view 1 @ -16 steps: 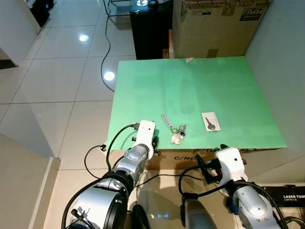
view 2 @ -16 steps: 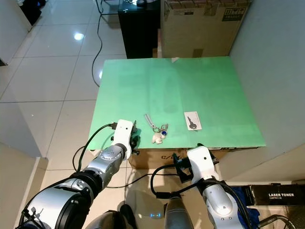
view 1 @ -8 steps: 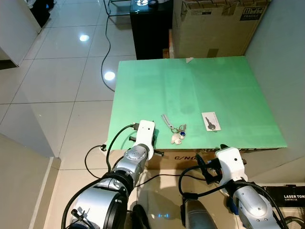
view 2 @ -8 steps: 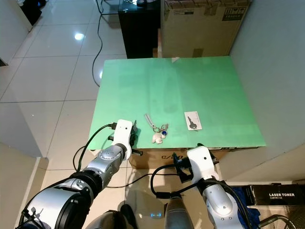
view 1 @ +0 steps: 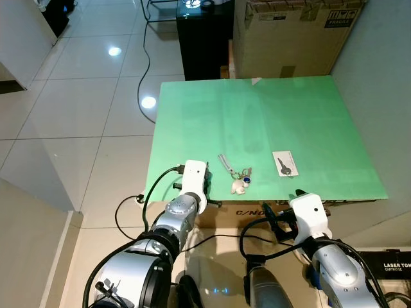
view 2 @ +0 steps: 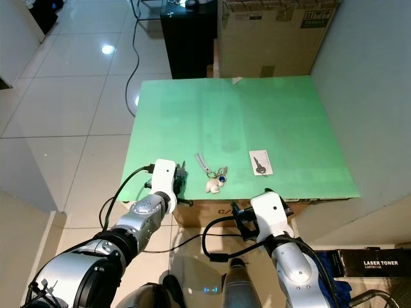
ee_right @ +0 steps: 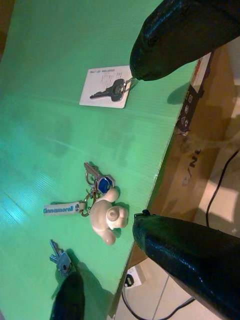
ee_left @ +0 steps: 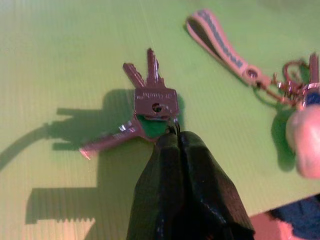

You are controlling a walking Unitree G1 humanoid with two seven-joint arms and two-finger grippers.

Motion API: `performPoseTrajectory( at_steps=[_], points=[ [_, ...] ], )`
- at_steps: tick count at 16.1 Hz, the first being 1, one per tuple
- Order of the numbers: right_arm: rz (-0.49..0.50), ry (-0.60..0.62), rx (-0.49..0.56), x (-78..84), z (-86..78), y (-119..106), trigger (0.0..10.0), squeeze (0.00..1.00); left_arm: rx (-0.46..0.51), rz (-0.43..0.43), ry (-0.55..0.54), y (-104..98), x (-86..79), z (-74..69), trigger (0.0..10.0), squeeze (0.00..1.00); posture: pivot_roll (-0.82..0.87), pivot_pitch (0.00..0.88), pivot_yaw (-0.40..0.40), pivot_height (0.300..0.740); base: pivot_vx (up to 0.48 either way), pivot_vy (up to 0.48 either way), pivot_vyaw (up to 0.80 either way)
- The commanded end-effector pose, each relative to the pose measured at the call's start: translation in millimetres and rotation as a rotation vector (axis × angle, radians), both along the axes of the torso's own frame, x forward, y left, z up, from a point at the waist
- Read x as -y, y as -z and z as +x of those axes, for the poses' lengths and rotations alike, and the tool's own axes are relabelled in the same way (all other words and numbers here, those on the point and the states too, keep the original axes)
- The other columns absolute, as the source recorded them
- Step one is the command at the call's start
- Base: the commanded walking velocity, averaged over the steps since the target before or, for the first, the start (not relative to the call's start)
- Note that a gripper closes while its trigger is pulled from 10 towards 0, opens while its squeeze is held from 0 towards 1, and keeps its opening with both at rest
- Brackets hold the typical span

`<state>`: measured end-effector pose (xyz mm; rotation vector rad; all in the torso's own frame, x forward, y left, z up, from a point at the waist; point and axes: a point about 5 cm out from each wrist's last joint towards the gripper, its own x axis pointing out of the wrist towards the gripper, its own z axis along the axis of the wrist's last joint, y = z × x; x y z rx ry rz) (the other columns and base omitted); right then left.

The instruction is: Hang keys on a hook

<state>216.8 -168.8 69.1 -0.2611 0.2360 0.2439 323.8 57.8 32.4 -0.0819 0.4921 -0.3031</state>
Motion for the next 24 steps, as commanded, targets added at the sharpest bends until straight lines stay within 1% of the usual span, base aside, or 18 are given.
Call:
performPoseTrajectory(
  at_steps=[1, 3, 6, 8, 9, 10, 11, 12, 14, 16, 18, 19, 21, 24],
  points=[
    [0.008, -0.001, -0.024, -0.4, -0.6, 5, 10.0, 0.0, 0.025, -0.039, 0.003, -8, 5.8, 4.7, 0.0, 0.0, -0.39, 0.163, 0.141, 0.74, 0.0, 0.0, 0.0],
    [0.01, -0.002, -0.016, -1.1, 4.1, 4, 10.0, 0.0, 0.051, -0.064, -0.007, -13, 1.6, 8.7, 0.0, 0.0, -0.38, 0.149, 0.142, 0.74, 0.0, 0.0, 0.0],
    [0.015, -0.01, -0.004, -3.6, 13.1, 5, 10.0, 0.0, 0.116, -0.117, -0.03, -26, -8.6, 18.9, 0.0, 0.0, -0.35, 0.12, 0.143, 0.74, 0.0, 0.0, 0.0],
    [0.017, -0.017, 0.003, -5.5, 18.2, 5, 10.0, 0.0, 0.162, -0.128, -0.029, -34, -14.3, 24.0, 0.0, 0.0, -0.34, 0.1, 0.141, 0.74, 0.0, 0.0, 0.0],
    [0.017, -0.018, 0.005, -5.8, 19.1, 5, 10.0, 0.0, 0.169, -0.131, -0.032, -35, -15.8, 24.9, 0.0, 0.0, -0.34, 0.096, 0.141, 0.74, 0.0, 0.0, 0.0],
    [0.018, -0.019, 0.01, -5.7, 21.4, 4, 10.0, 0.0, 0.192, -0.081, -0.013, -36, -18.0, 25.8, 0.0, 0.0, -0.33, 0.086, 0.138, 0.74, 0.0, 0.0, 0.0],
    [0.02, -0.02, 0.012, -5.7, 22.6, 4, 10.0, 0.0, 0.19, -0.038, 0.003, -34, -17.7, 24.7, 2.3, 0.0, -0.33, 0.082, 0.136, 0.74, 0.0, 0.0, 0.0],
    [0.023, -0.028, 0.011, -6.8, 22.3, 5, 10.0, 0.0, 0.178, -0.021, -0.003, -33, -17.0, 24.6, 10.0, 1.0, -0.32, 0.084, 0.132, 0.74, 0.0, 0.0, 0.0],
    [0.041, -0.052, 0.004, -11.6, 17.7, 8, 10.0, 0.0, 0.146, -0.008, -0.036, -36, -13.6, 28.2, 10.0, 1.0, -0.32, 0.098, 0.132, 0.74, 0.0, 0.0, 0.0],
    [0.045, -0.054, -0.008, -12.1, 12.2, 11, 10.0, 0.0, 0.128, -0.01, -0.024, -40, -3.9, 29.9, 10.0, 1.0, -0.34, 0.118, 0.138, 0.74, 0.0, 0.0, 0.0],
    [0.046, -0.044, -0.017, -11.6, 6.0, 12, 10.0, 0.0, 0.101, -0.02, -0.007, -39, 5.1, 27.8, 10.0, 1.0, -0.36, 0.137, 0.148, 0.74, 0.0, 0.0, 0.0],
    [0.05, -0.034, -0.024, -11.2, 0.4, 13, 10.0, 0.0, 0.087, -0.016, 0.017, -37, 13.2, 24.6, 10.0, 1.0, -0.37, 0.149, 0.157, 0.74, 0.0, 0.0, 0.0],
    [0.053, -0.021, -0.029, -11.0, -4.8, 14, 10.0, 0.0, 0.075, -0.003, 0.038, -33, 19.8, 20.6, 10.0, 1.0, -0.39, 0.16, 0.166, 0.74, 0.0, 0.0, 0.0],
    [0.052, -0.008, -0.03, -9.0, -8.6, 14, 10.0, 0.0, 0.045, 0.017, 0.029, -27, 20.7, 16.2, 10.0, 1.0, -0.4, 0.169, 0.169, 0.74, 0.0, 0.0, 0.0]
  ],
)
